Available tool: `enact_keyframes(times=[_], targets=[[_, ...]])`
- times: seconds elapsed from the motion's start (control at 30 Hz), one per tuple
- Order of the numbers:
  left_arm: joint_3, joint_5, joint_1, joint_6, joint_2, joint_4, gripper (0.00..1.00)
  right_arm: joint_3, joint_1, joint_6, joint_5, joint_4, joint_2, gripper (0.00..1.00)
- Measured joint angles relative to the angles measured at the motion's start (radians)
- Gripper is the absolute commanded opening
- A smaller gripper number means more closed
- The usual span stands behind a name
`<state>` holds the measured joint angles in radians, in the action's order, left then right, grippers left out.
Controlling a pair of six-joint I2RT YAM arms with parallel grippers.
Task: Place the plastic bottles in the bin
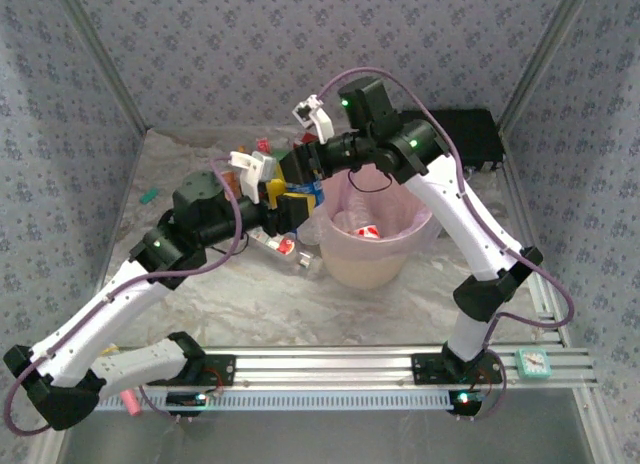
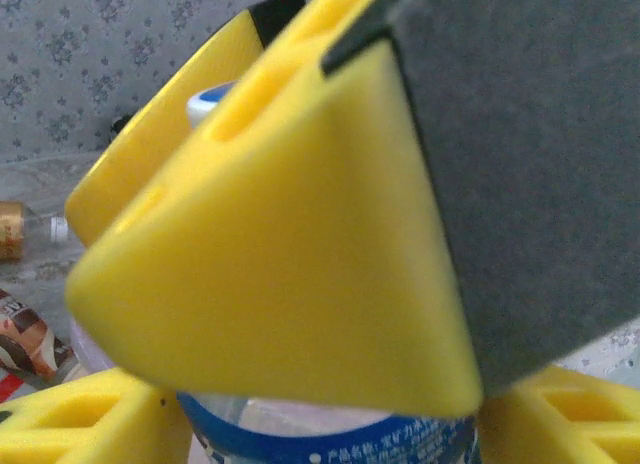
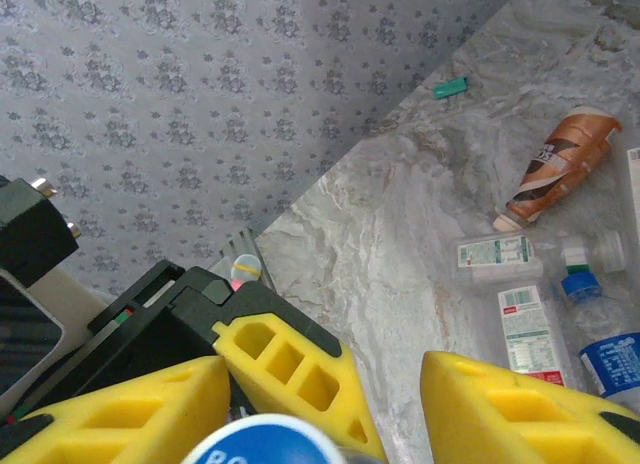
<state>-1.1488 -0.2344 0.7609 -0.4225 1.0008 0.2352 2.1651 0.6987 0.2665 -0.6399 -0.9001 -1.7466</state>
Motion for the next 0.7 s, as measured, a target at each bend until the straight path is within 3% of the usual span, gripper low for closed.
enact_keyframes(times=[0.23,0.4,0.57,0.7], targets=[[0.0,0.066,0.0,0.003,0.0,-0.031,0.82,0.0,-0.031,0.012,0.024,0.037,0.0,0.34],[-0.001,0.116,-0.005,-0.004,-0.009,-0.025,0.86,0.0,-0.061,0.012,0.049,0.052,0.0,0.36],[-0.031,0.209,-0.051,-0.036,-0.035,0.219,0.91,-0.002,-0.114,-0.009,0.1,0.034,0.004,0.4],[-0.031,0.29,-0.074,-0.089,-0.076,0.473,0.98,-0.05,-0.151,-0.03,0.153,0.014,0.042,0.5]])
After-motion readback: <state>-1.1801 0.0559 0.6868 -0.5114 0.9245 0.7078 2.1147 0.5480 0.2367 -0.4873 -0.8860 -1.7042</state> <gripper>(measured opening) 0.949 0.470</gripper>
